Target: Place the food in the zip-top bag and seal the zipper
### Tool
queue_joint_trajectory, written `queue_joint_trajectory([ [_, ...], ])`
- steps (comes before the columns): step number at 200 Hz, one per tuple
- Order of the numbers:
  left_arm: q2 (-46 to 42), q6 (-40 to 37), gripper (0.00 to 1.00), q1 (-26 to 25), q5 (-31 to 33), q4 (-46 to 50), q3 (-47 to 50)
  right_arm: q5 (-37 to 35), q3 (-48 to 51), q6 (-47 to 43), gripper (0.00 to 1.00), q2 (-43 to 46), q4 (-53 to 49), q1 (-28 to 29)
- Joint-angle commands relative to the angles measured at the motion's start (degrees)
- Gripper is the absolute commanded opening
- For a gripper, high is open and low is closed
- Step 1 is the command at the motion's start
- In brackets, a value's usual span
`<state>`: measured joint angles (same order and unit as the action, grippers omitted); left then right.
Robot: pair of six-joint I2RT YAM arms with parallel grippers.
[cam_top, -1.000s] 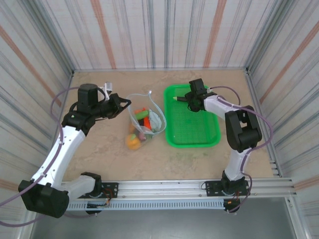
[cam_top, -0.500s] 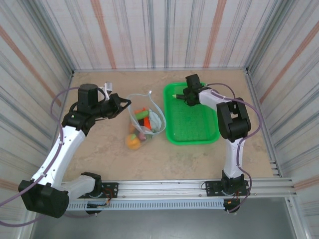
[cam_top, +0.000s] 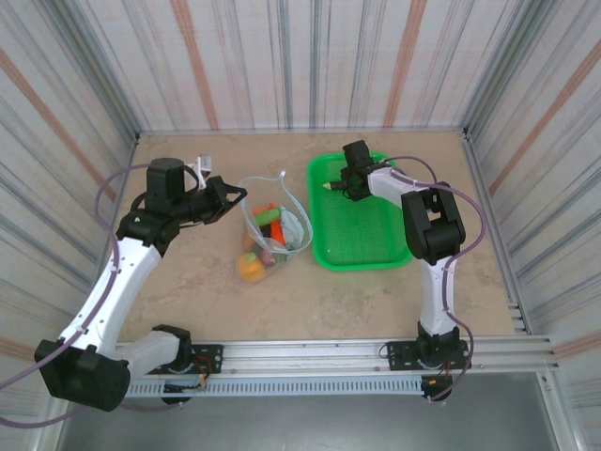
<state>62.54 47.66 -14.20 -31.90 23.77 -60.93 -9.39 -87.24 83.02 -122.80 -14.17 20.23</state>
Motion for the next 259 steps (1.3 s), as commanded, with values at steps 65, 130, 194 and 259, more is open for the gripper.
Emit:
queue_joint_trajectory([
  [65,-0.51,-2.3,0.0,0.4,0.78,0.93,-1.33,0.58,11.35,-2.56,0.27,15.69,0.96,0.83],
  [130,-1.02,-1.78,0.0,0.41,-0.3,0.92,-1.08,-1.02,15.94,-15.3,0.27,33.78,-1.76,4.34],
  [194,-0.63,-2.04,0.0,0.47,-0.25,1.89,-1.82,-5.94,17.6,-49.06,0.29,50.3,5.07,18.84],
  [259,0.12,-1.43,0.0,0.4,-0.22,1.37,-1.92,-8.26,20.04,-65.31,0.3,47.34,13.34,33.87],
])
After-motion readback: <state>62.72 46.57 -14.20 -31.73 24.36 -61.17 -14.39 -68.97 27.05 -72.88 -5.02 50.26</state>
